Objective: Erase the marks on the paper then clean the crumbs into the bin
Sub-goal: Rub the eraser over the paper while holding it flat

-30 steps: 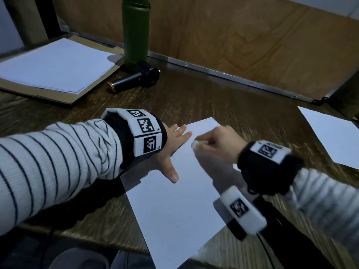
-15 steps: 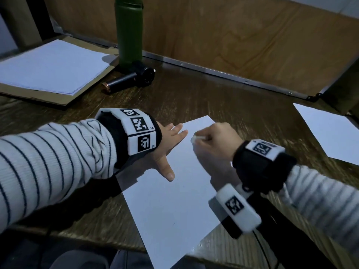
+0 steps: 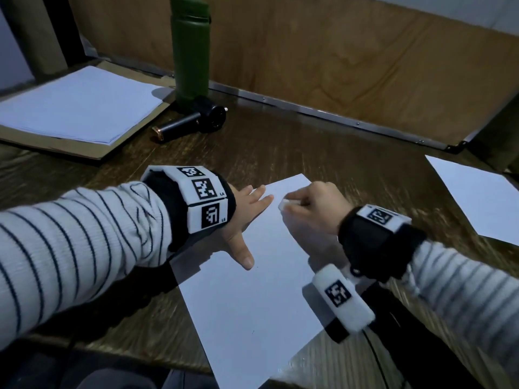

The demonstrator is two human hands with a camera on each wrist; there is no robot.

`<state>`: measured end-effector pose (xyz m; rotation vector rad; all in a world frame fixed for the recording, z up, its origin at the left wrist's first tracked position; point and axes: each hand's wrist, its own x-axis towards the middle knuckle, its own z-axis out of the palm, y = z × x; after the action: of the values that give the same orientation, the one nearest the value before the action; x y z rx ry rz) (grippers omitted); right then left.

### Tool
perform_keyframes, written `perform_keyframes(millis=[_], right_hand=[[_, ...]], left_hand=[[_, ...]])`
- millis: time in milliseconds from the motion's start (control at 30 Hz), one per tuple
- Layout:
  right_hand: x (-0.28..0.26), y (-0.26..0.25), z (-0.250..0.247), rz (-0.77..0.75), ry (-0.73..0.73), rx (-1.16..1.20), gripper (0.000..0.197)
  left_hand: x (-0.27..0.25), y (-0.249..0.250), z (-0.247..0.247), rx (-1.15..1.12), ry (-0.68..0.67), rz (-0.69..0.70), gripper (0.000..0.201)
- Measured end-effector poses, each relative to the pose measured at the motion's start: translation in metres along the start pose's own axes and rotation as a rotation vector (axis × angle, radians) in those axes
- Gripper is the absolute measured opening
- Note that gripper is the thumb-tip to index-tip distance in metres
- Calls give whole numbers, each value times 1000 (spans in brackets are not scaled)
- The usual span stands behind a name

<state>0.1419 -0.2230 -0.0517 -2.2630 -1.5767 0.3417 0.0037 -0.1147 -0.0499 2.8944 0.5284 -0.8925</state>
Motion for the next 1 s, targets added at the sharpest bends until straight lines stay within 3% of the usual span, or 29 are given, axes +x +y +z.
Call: perform_keyframes(millis=[100, 233, 333, 533, 667, 767, 867, 1000], right_hand=[[-6, -3, 6, -15, -1, -47, 23], [-45, -17, 7, -165, -221, 30, 19], [-56, -15, 3, -169, -339, 91, 18], [-36, 24, -20, 199, -7, 341, 26], [-28, 36, -31, 310, -34, 365, 26], [-22, 34, -31, 289, -65, 300, 26], [-11, 29, -31, 254, -75, 215, 23], [11, 25, -31, 273, -84, 88, 27]], left_hand=[[-2, 1, -2, 10, -5, -5, 134], [-1, 1, -1, 10, -11, -4, 134], [-1, 0, -2, -1, -24, -5, 134], [-4, 2, -10, -60, 12, 17, 116], [5, 4, -27, -58, 124, -14, 77], [16, 12, -34, -92, 146, 4, 63], [24, 16, -38, -113, 161, 11, 65], [27, 14, -43, -64, 181, 25, 87]])
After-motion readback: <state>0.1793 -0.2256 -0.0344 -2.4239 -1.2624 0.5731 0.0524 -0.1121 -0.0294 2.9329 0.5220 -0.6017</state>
